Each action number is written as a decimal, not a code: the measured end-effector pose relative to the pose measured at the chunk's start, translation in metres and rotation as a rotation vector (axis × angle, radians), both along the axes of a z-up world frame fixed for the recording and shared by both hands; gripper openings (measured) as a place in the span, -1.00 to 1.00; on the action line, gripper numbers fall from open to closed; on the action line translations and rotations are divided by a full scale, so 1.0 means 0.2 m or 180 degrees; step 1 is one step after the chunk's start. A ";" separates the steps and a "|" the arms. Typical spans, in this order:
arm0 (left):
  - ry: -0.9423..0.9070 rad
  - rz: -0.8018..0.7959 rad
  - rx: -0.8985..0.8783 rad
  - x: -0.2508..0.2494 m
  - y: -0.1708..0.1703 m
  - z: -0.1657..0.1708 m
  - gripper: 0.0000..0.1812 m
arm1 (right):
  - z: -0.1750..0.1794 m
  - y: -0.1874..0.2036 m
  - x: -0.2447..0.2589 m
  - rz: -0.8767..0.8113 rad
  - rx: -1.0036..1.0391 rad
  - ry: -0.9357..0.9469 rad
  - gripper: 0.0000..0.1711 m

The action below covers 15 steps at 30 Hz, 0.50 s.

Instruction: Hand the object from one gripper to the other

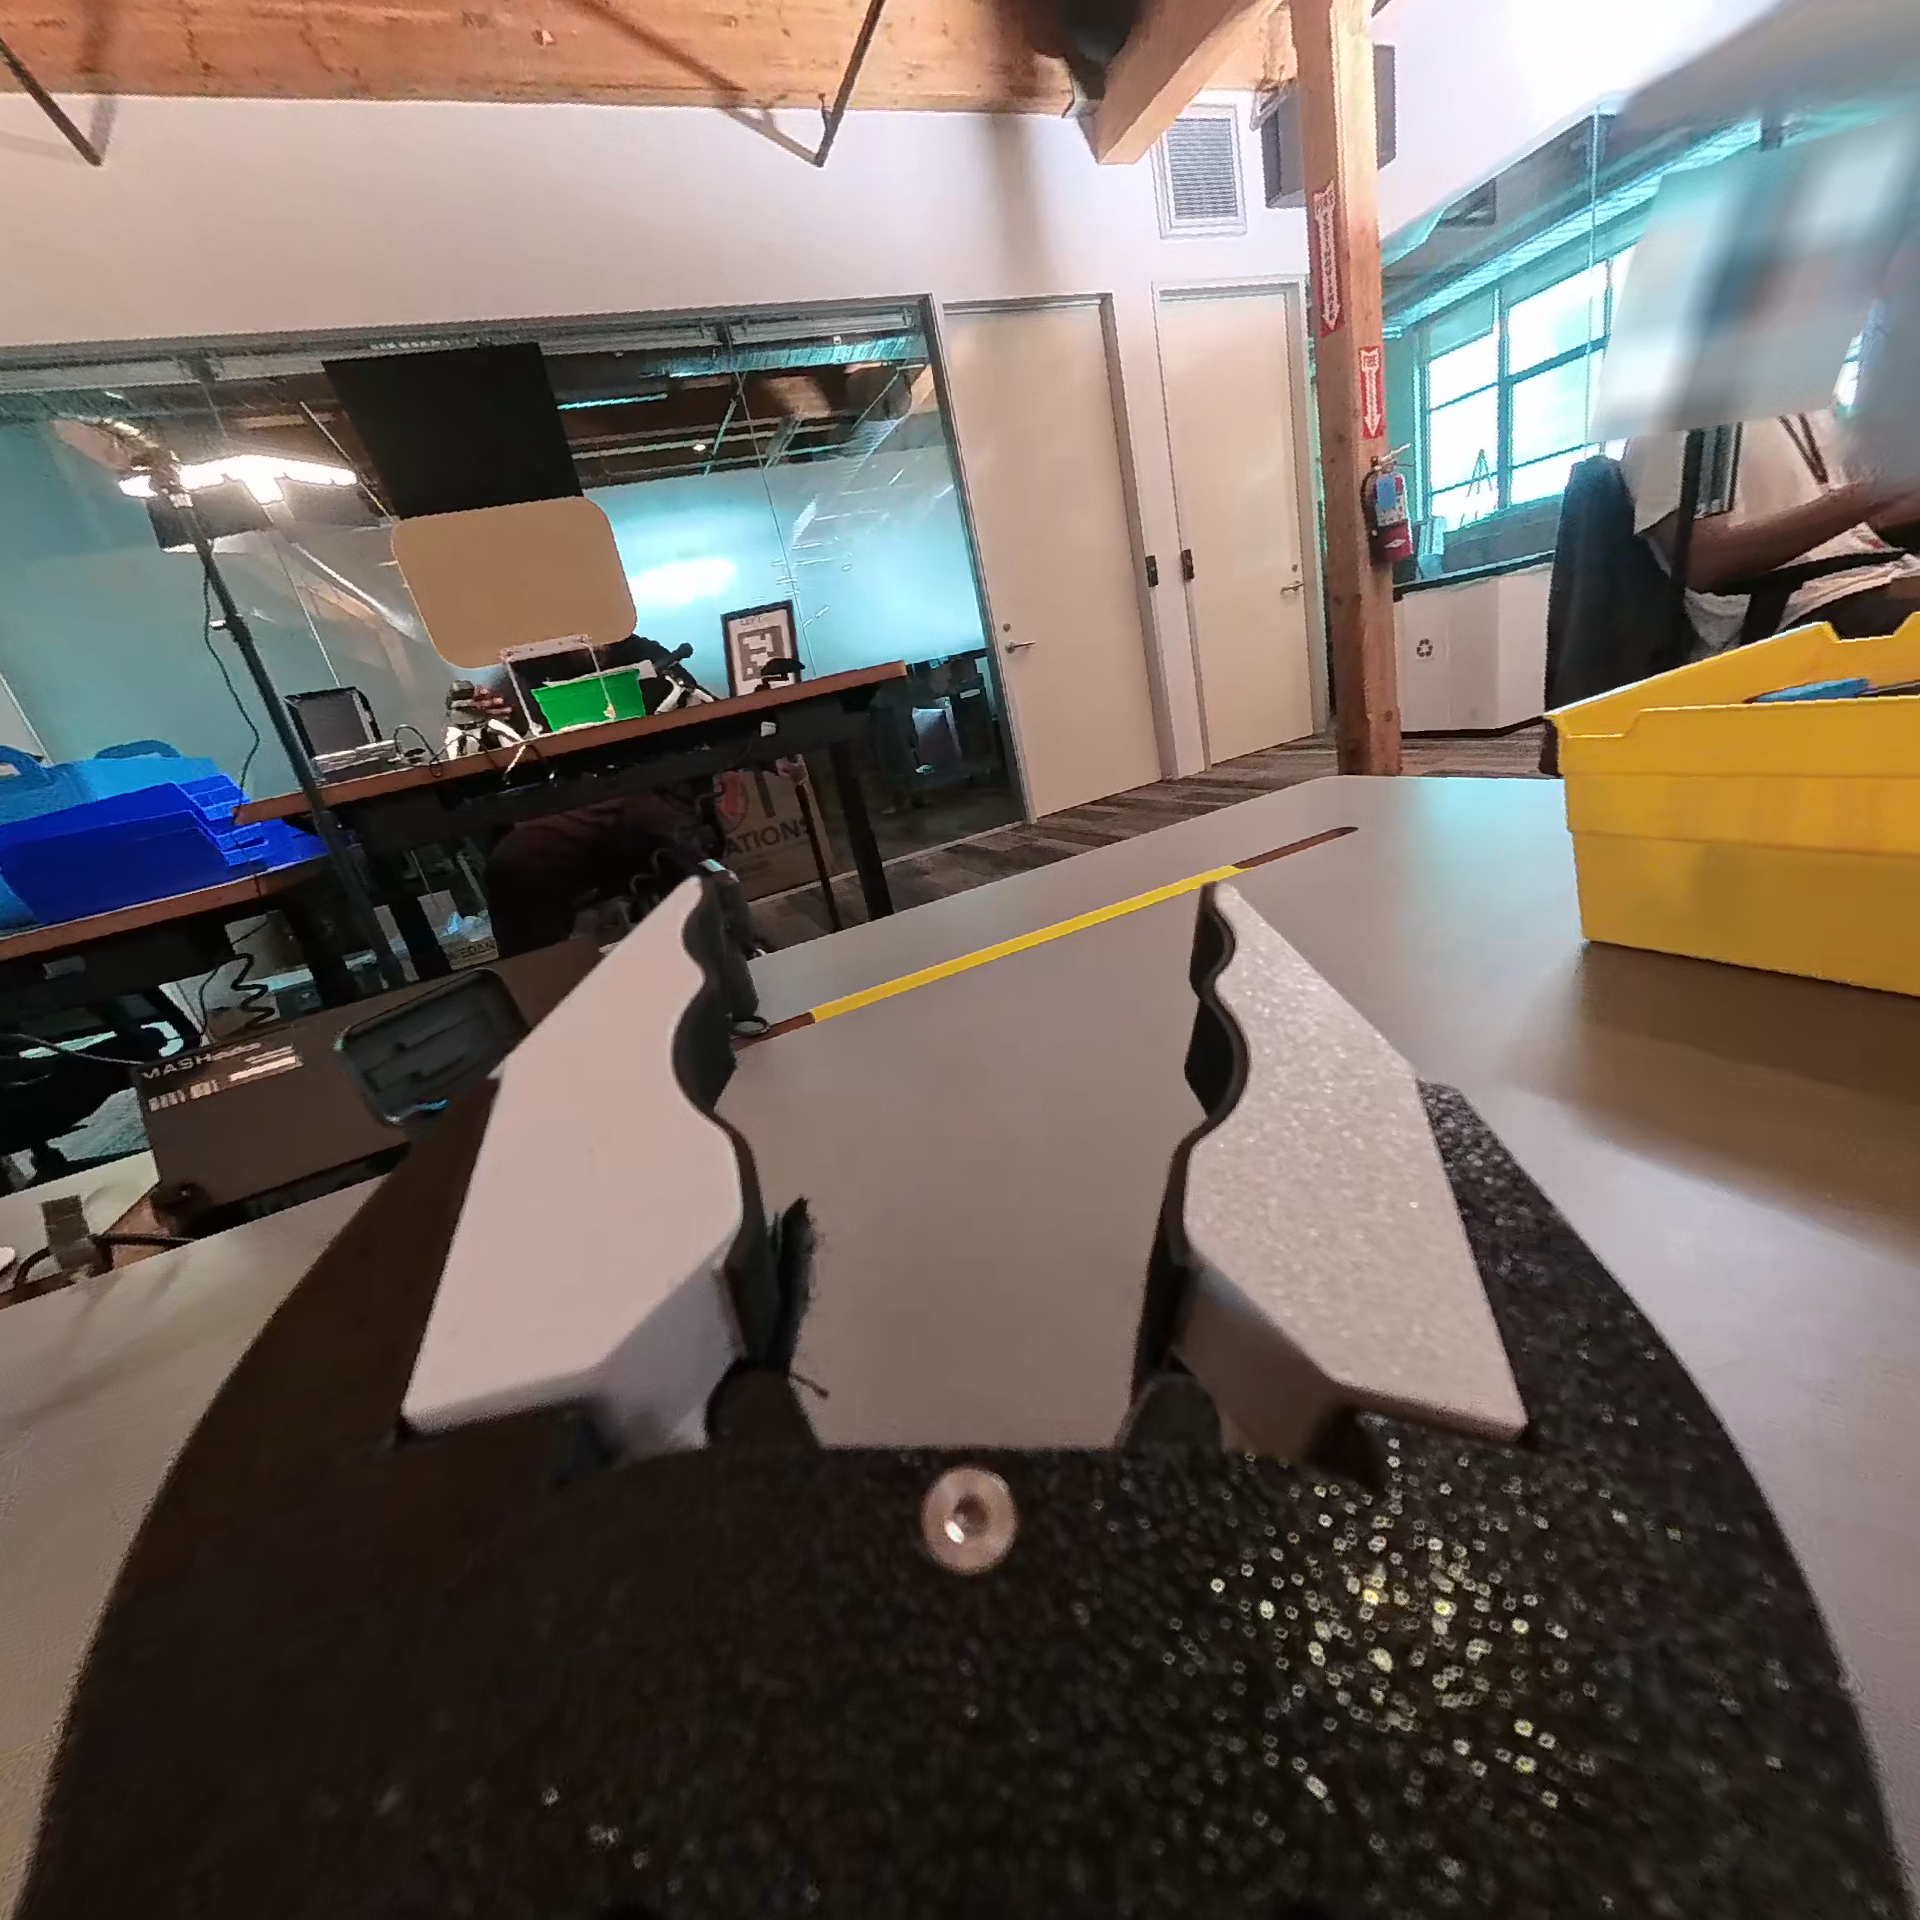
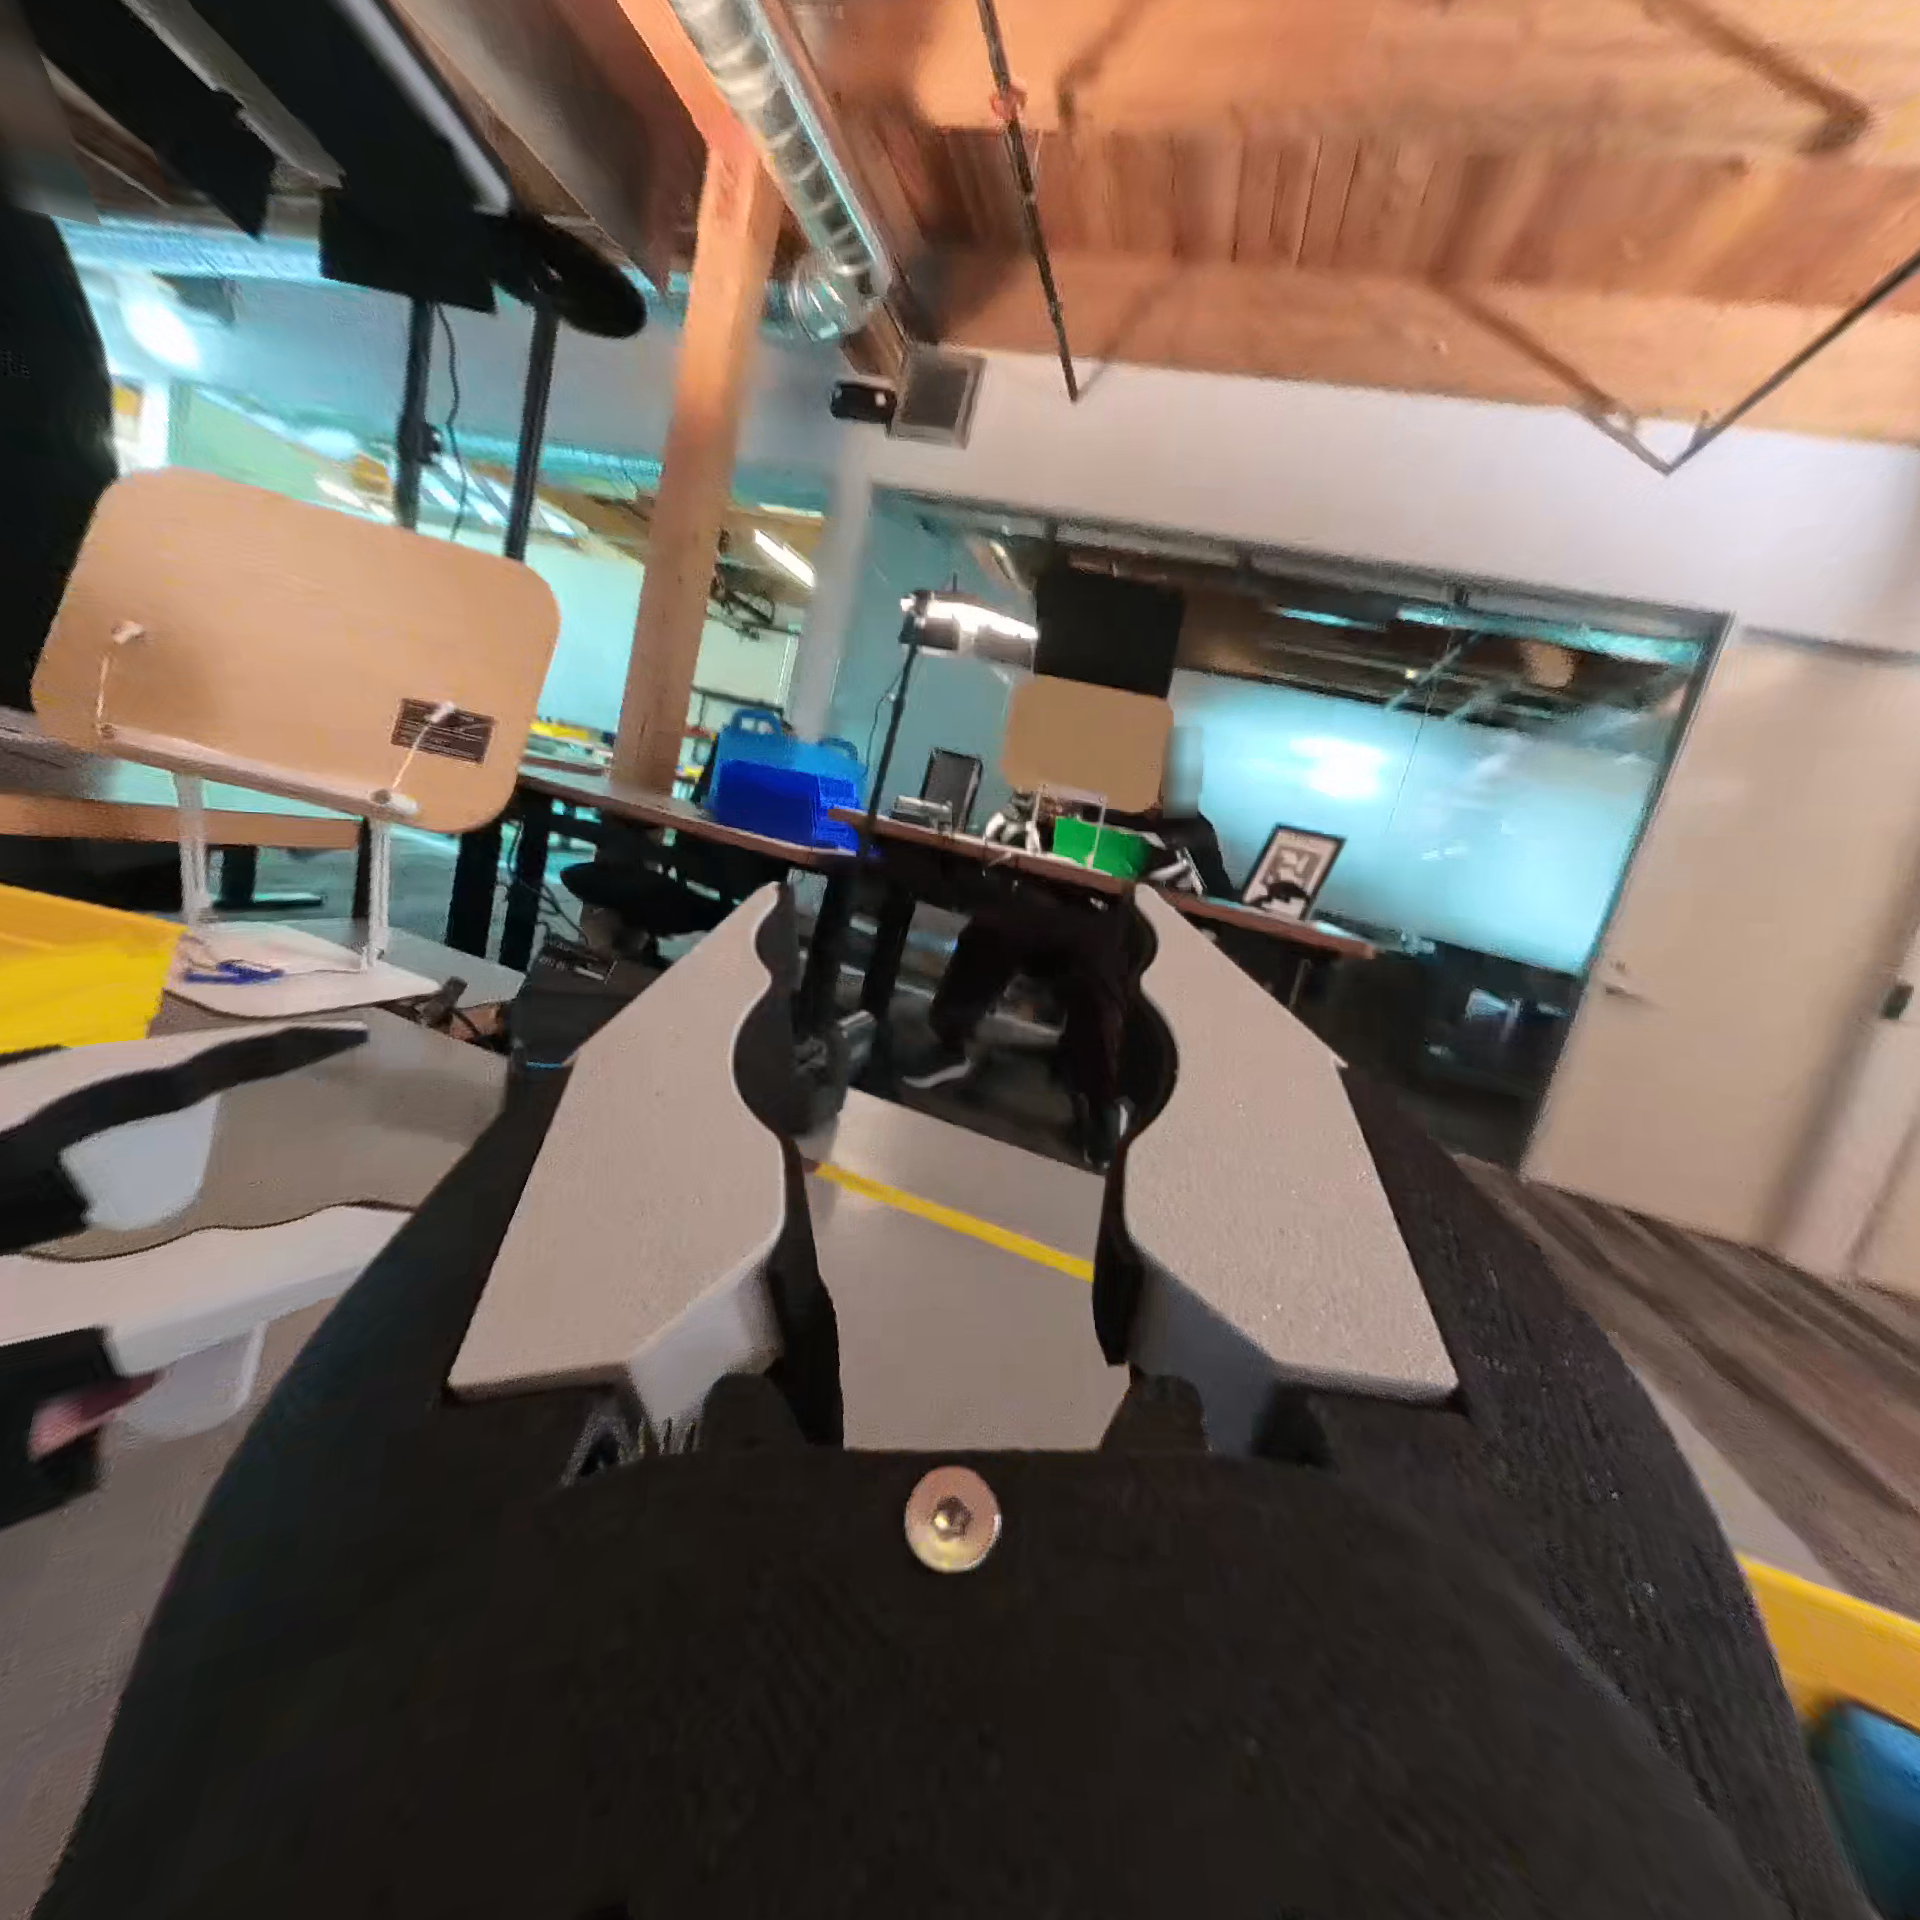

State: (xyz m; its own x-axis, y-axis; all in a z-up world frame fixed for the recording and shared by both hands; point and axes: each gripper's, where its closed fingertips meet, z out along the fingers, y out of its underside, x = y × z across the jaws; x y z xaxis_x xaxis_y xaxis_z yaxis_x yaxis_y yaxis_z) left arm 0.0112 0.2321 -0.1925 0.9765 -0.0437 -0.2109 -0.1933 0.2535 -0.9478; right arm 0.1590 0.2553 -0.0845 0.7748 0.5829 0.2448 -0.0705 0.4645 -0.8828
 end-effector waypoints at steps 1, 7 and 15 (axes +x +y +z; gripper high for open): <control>-0.0010 0.0015 0.0003 -0.01 0.00 0.00 -0.03 | -0.06 0.05 -0.08 -0.0028 0.0063 0.0022 -0.30; -0.0102 0.0012 0.0016 -0.02 -0.03 0.02 -0.04 | -0.45 0.24 -0.28 -0.0162 -0.0023 -0.0201 -0.31; -0.0283 0.0071 -0.0582 -0.15 -0.18 0.23 -0.09 | -0.50 0.20 -0.36 0.0228 0.0011 -0.0319 -0.31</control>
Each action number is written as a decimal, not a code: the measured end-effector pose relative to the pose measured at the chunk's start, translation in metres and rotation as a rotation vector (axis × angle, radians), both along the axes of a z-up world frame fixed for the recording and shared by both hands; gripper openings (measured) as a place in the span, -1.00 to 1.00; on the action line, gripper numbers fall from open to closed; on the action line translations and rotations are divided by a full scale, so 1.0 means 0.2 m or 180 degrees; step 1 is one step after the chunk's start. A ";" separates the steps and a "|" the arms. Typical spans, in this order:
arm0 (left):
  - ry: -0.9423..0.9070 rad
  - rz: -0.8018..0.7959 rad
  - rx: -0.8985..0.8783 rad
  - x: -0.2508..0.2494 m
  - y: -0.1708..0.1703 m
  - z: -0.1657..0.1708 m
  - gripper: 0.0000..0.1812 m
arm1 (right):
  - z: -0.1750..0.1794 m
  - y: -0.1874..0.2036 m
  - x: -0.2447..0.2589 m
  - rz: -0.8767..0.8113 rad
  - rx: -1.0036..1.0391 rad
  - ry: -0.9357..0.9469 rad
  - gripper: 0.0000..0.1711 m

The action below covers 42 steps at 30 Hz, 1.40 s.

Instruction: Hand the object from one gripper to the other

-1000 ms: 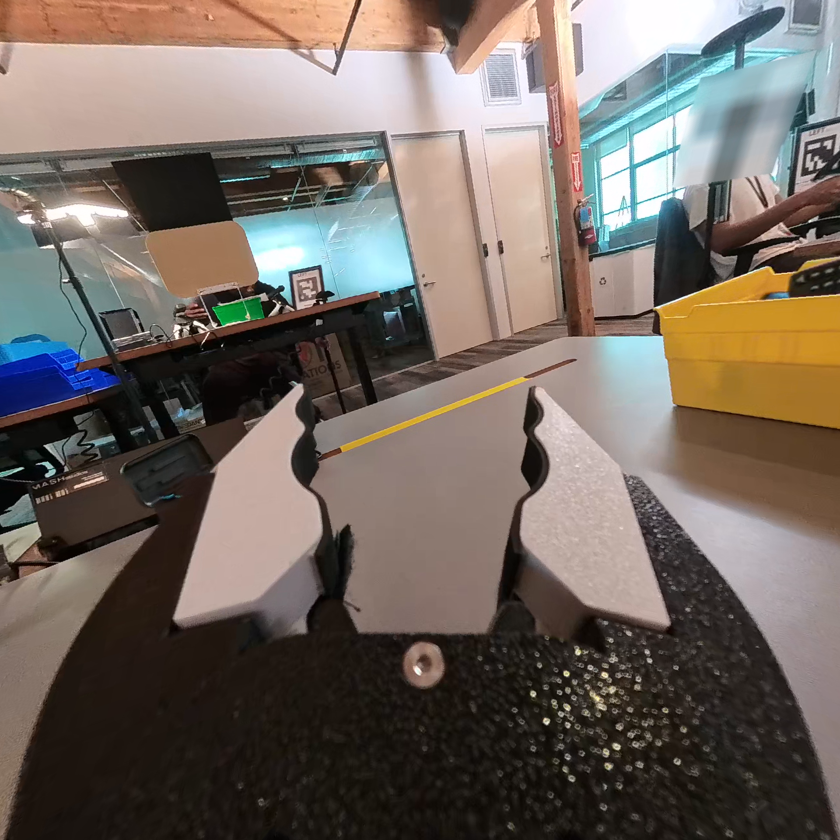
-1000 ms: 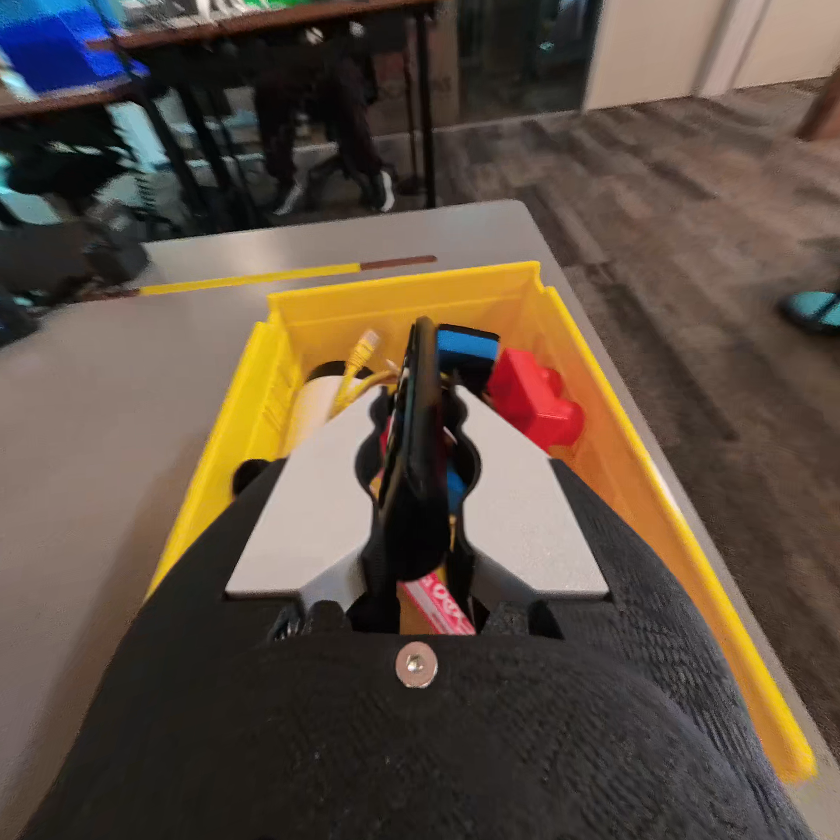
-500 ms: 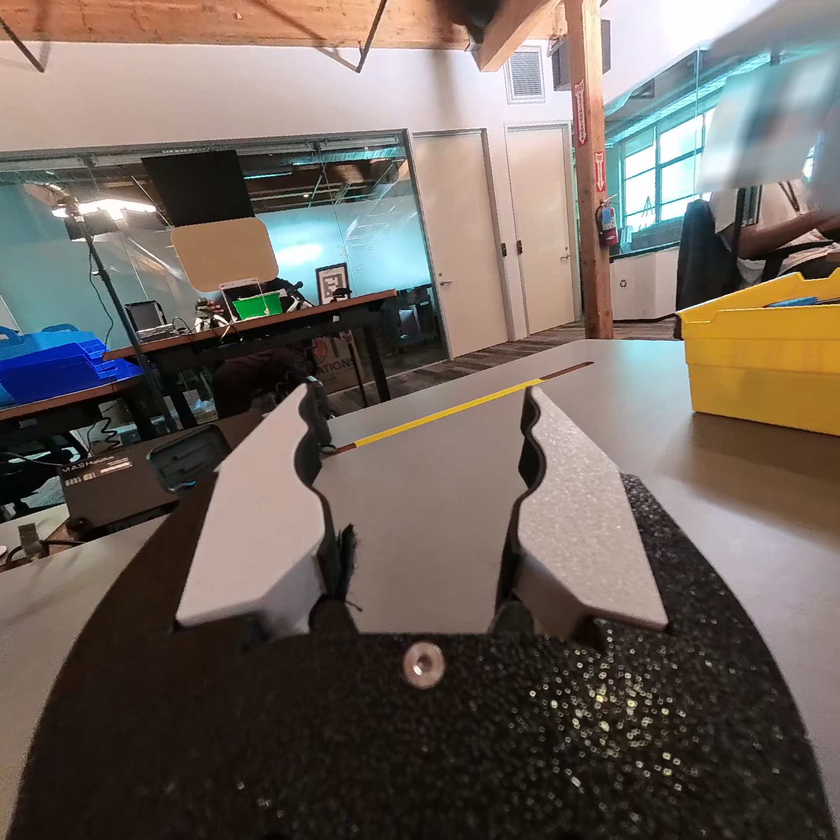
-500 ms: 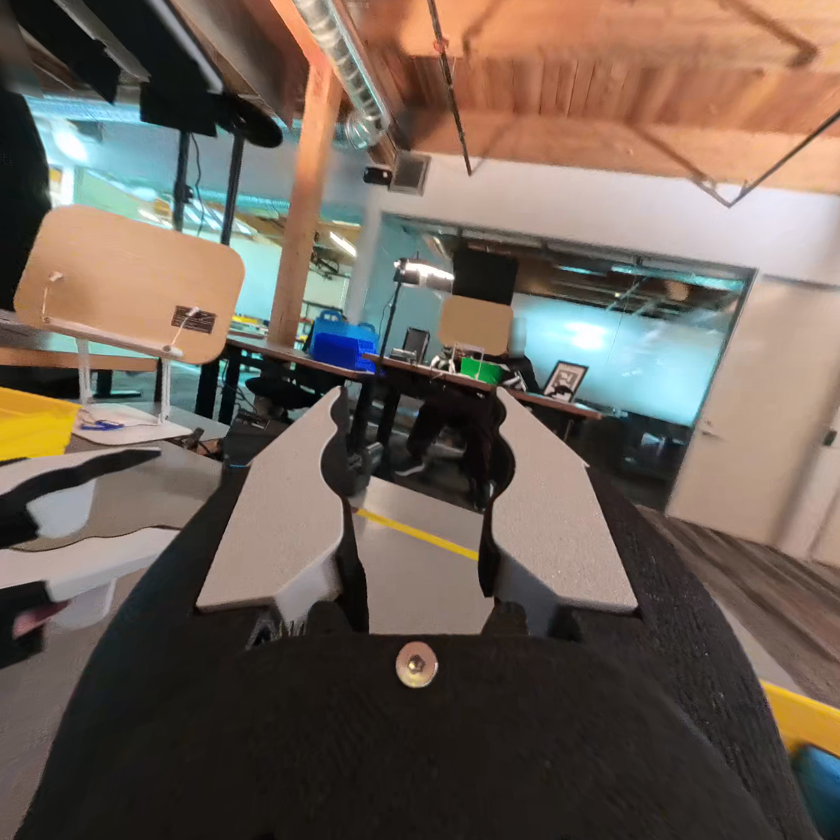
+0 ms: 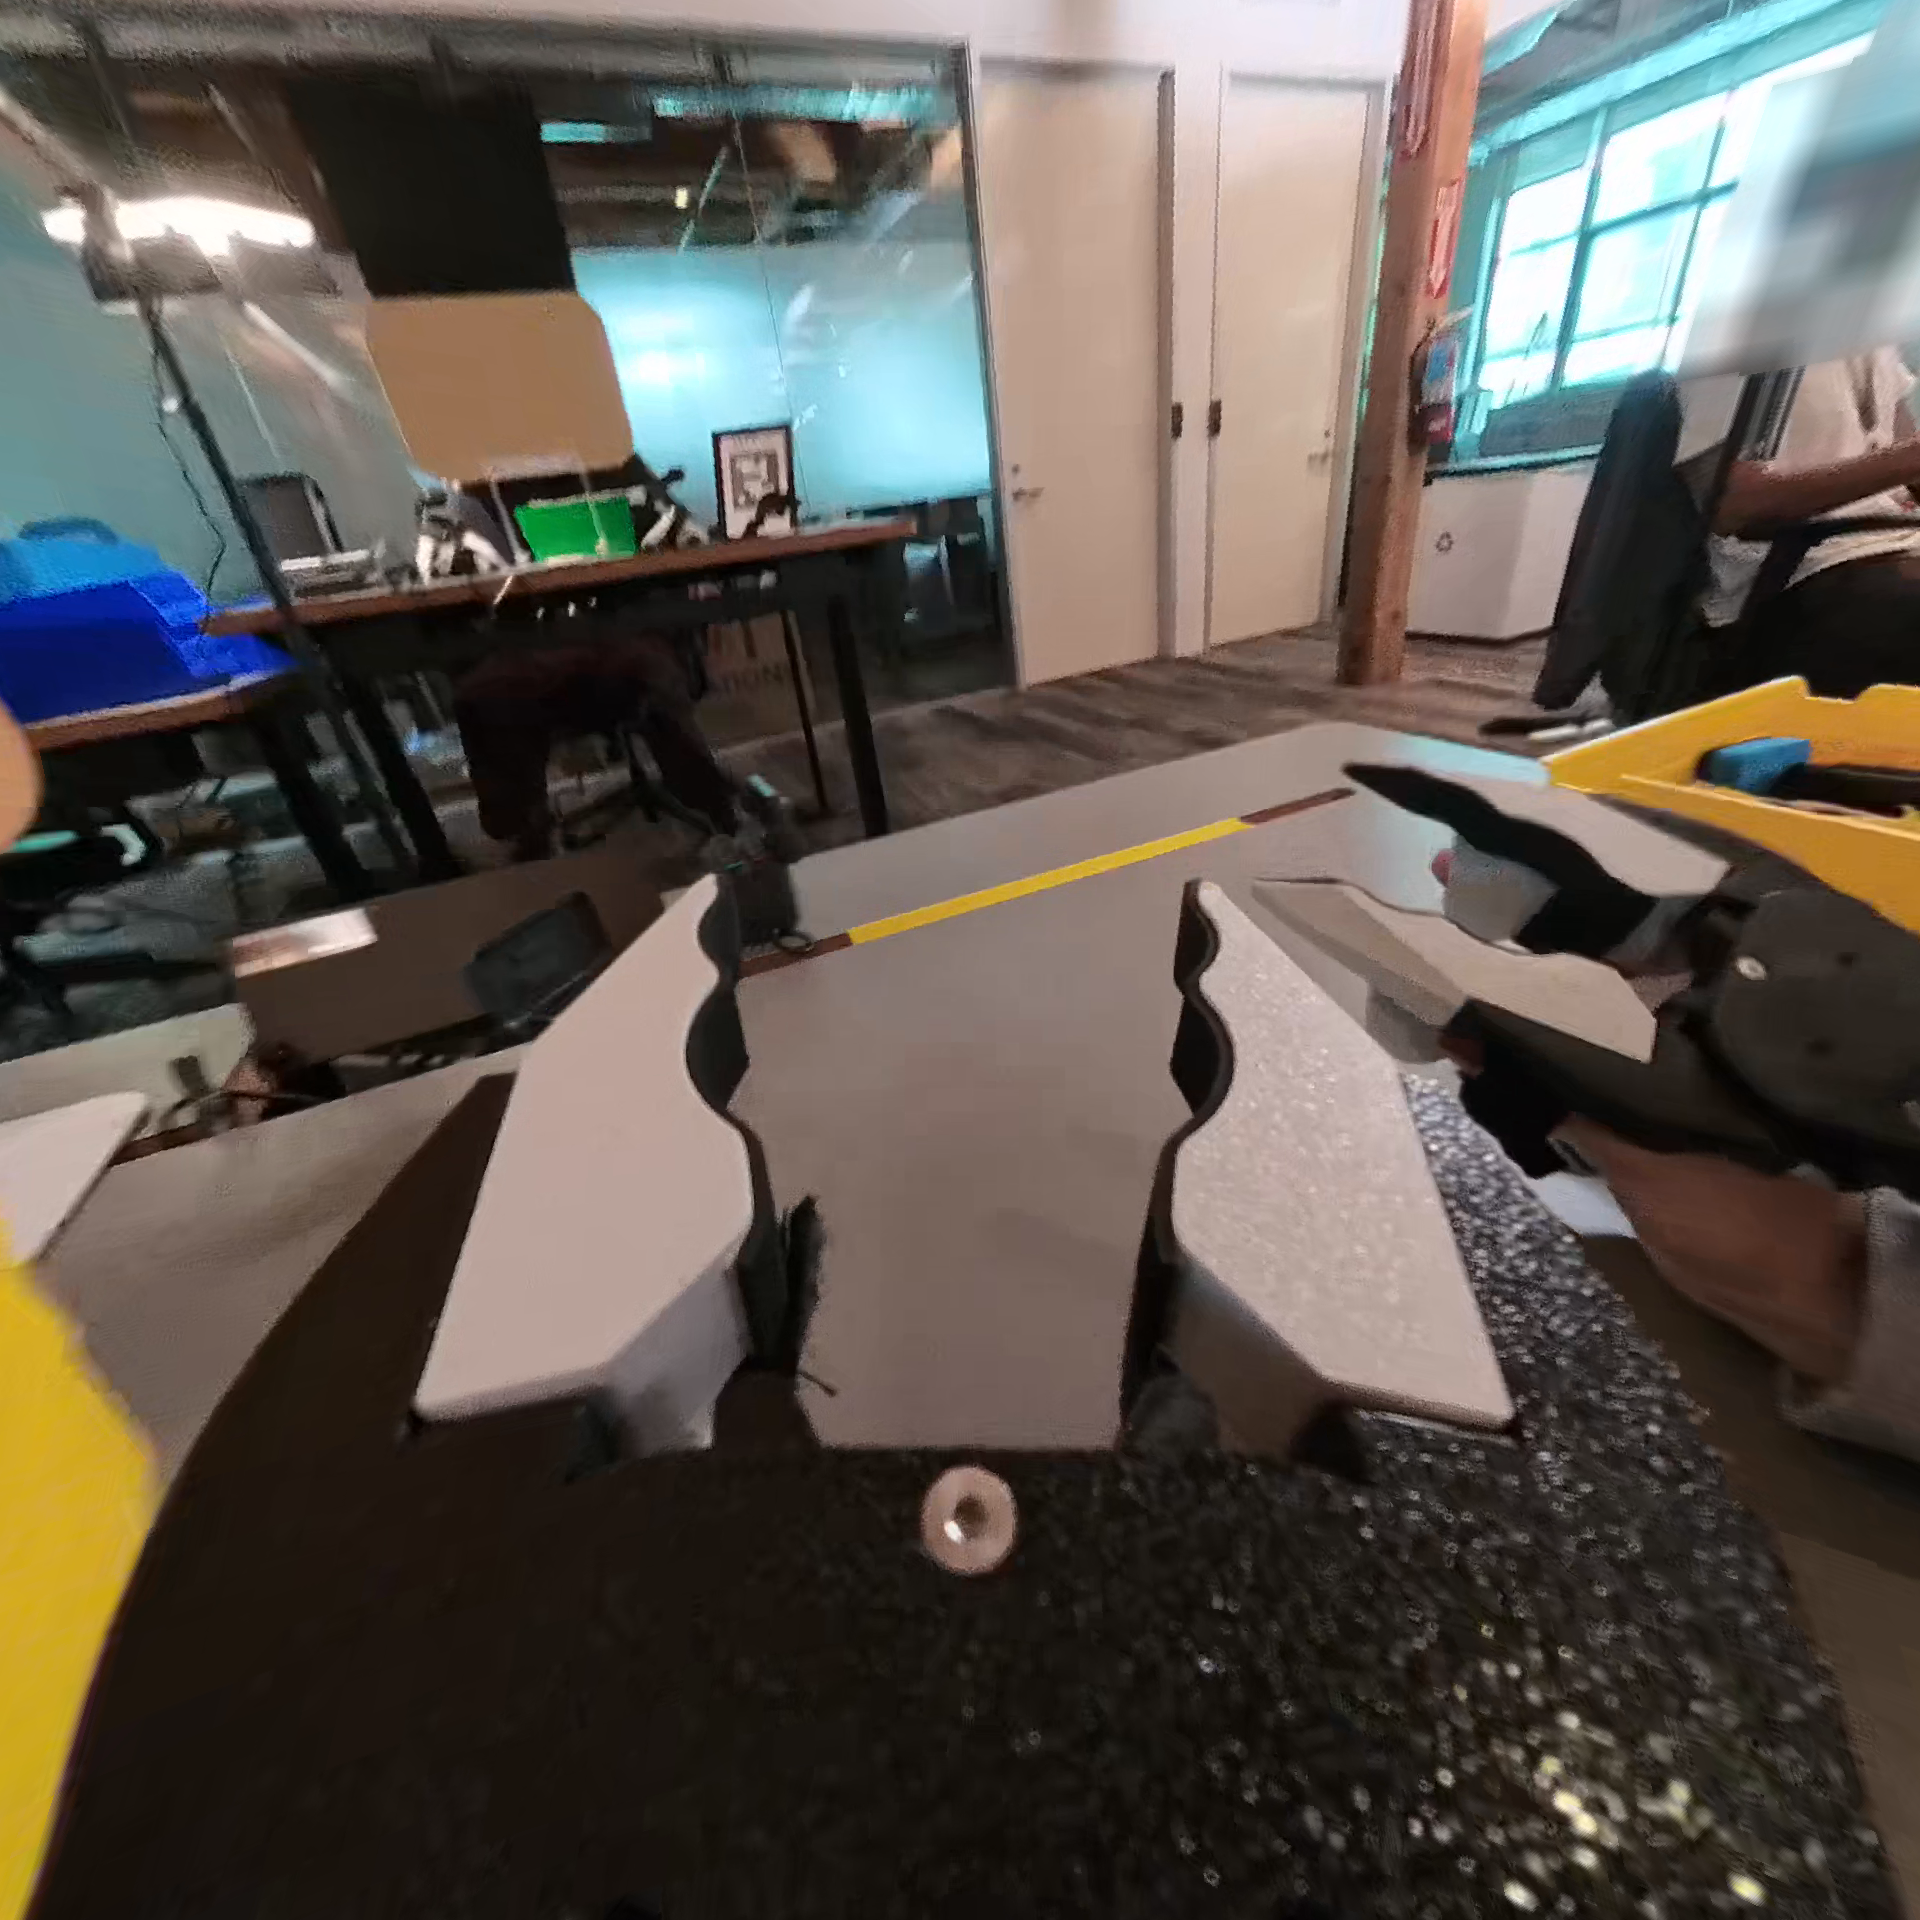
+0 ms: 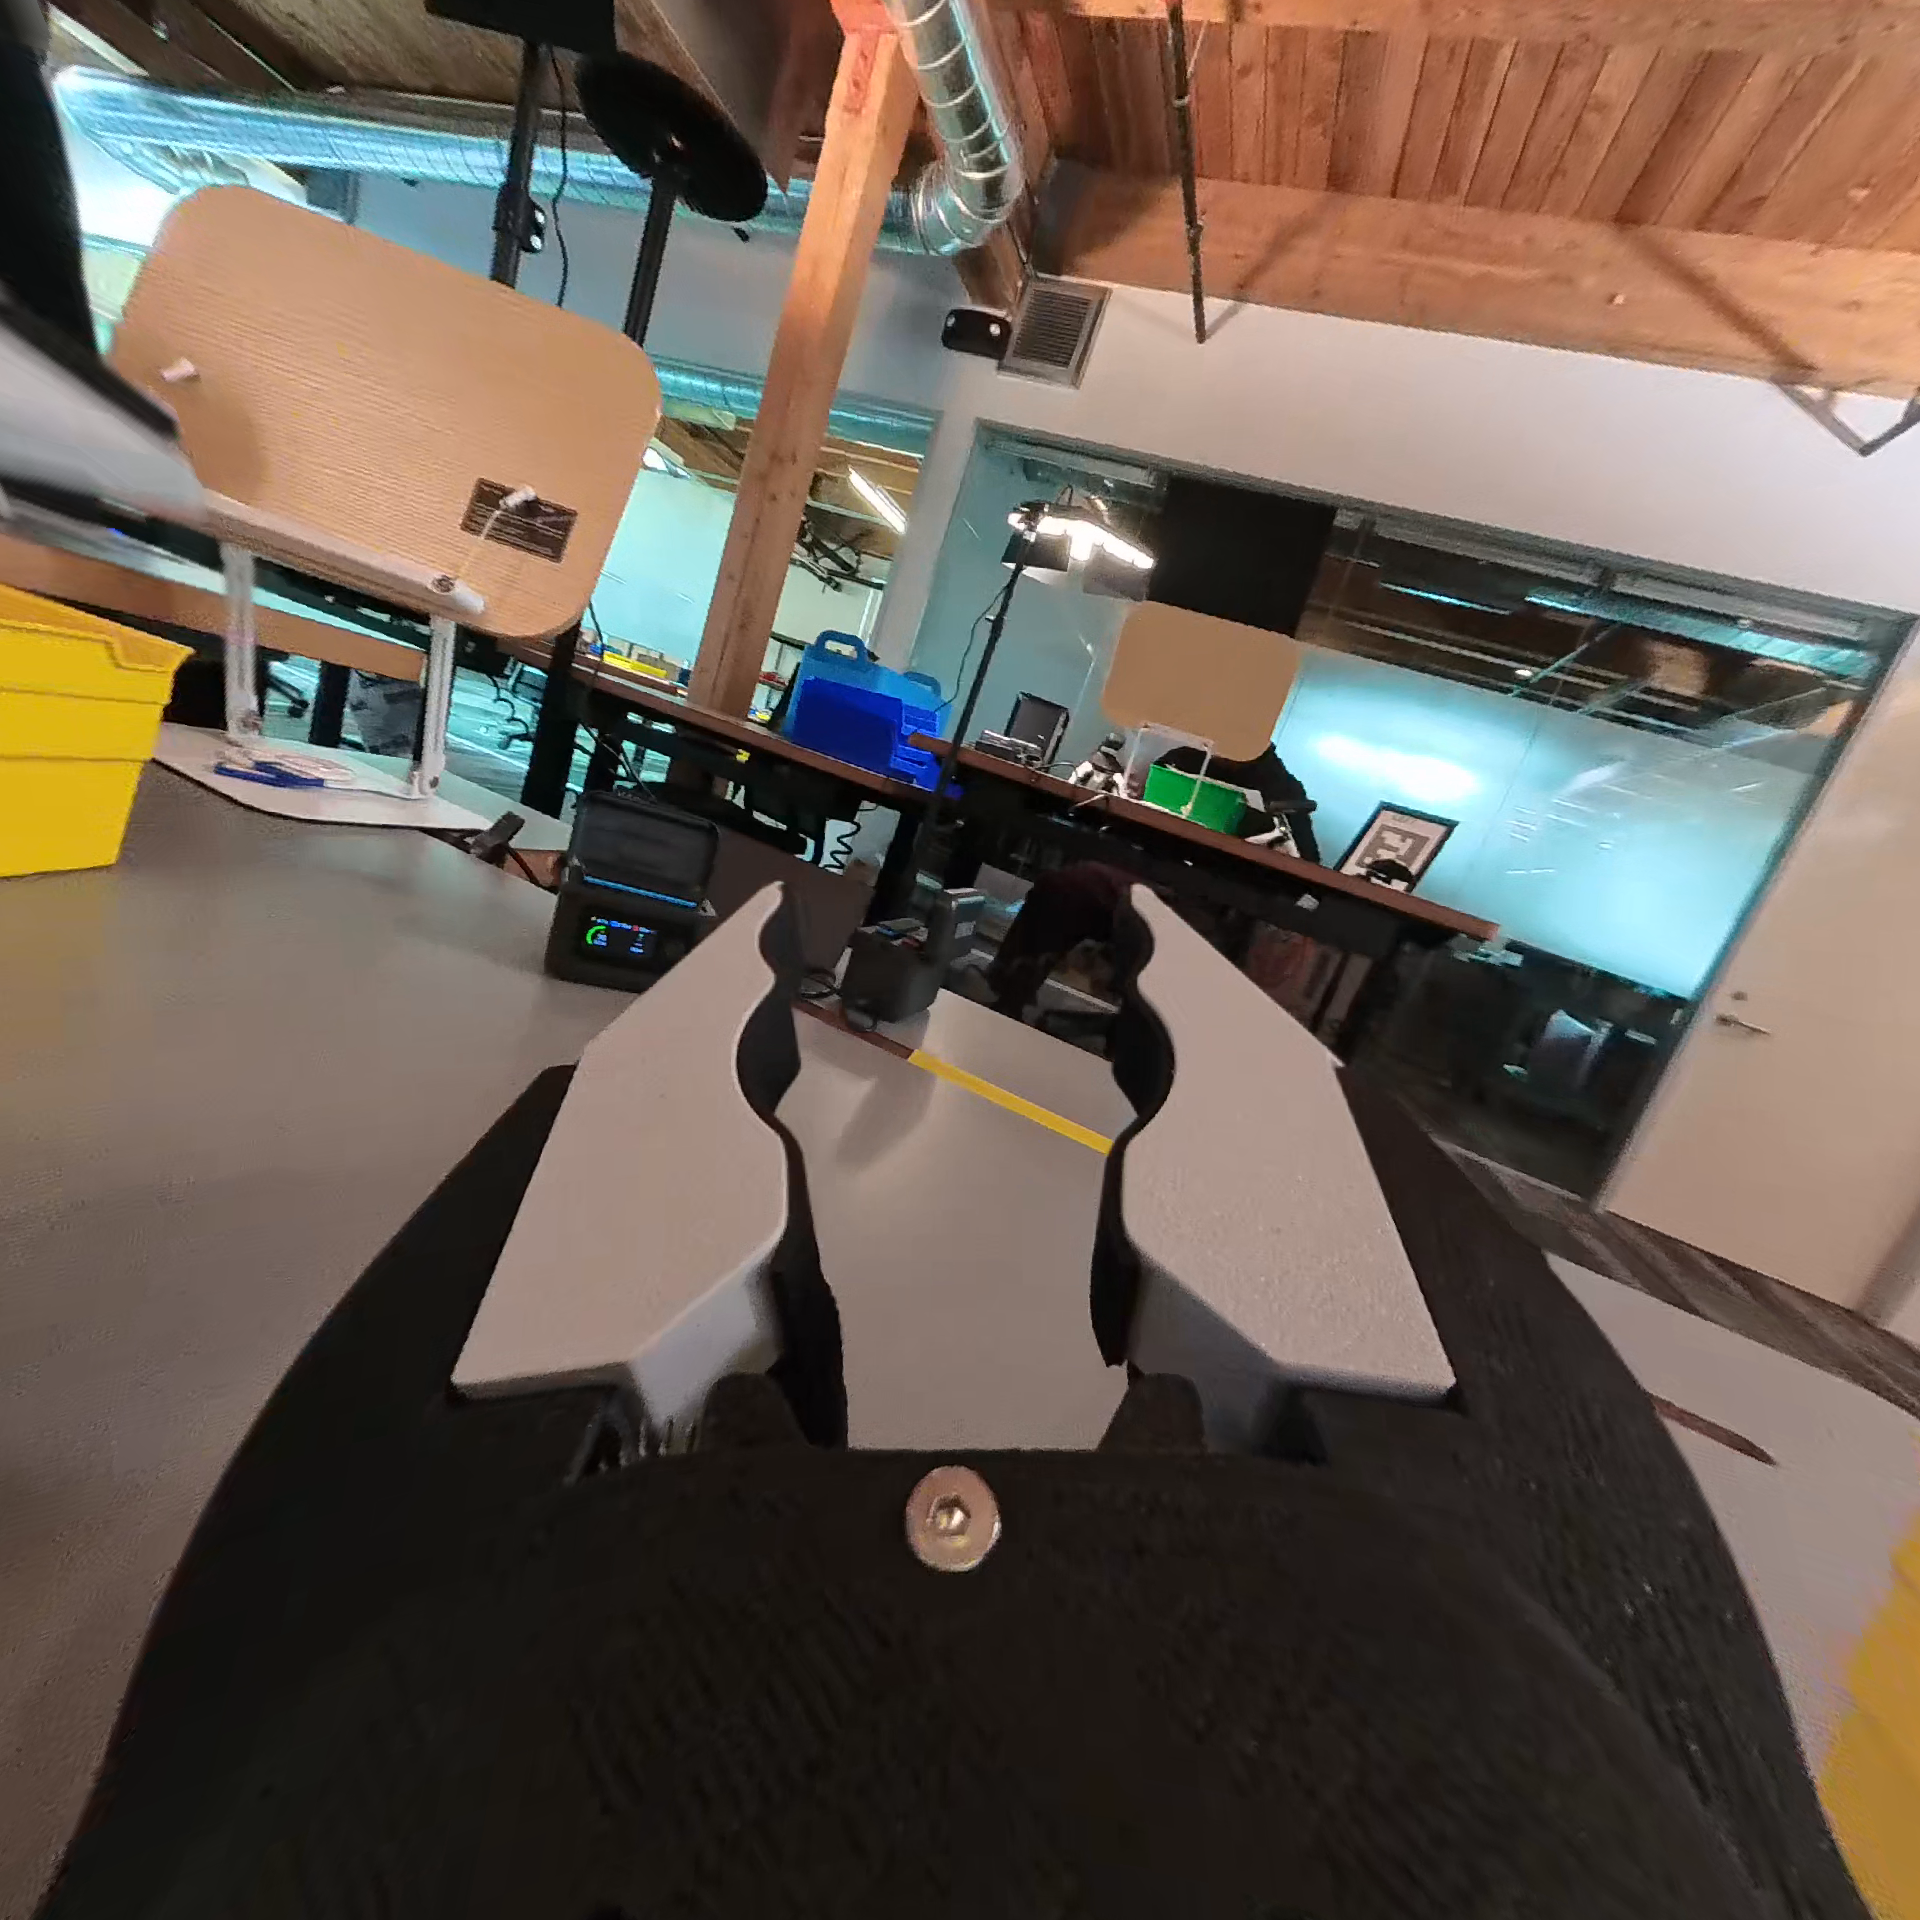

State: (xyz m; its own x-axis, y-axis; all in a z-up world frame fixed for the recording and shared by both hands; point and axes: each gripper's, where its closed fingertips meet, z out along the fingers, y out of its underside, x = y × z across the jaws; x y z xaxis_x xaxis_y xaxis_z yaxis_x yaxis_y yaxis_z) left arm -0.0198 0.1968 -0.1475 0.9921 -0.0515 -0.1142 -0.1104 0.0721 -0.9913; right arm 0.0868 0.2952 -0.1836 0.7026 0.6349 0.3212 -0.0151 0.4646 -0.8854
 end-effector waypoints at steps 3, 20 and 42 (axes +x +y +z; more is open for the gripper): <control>0.0014 0.0169 -0.0323 -0.28 -0.12 0.17 -0.11 | 0.01 -0.04 -0.01 0.0084 0.0016 0.0007 -0.34; -0.1279 0.0254 -0.4613 -1.46 -0.42 -0.61 -0.29 | -0.11 -0.32 -0.73 0.1153 0.0342 -0.0631 -0.44; -0.0776 -0.0361 -0.5479 -1.18 -0.38 -0.79 -0.33 | -0.14 -0.31 -0.78 0.1464 0.0076 -0.0609 -0.51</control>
State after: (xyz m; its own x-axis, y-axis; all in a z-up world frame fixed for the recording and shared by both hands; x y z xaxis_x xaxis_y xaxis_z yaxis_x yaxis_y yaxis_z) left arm -0.2562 0.1201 -0.3059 0.9600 -0.0079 0.2800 -0.0290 -0.9970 0.0713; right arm -0.0701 0.2334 -0.2118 0.2784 0.8562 0.4352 -0.0616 0.4681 -0.8815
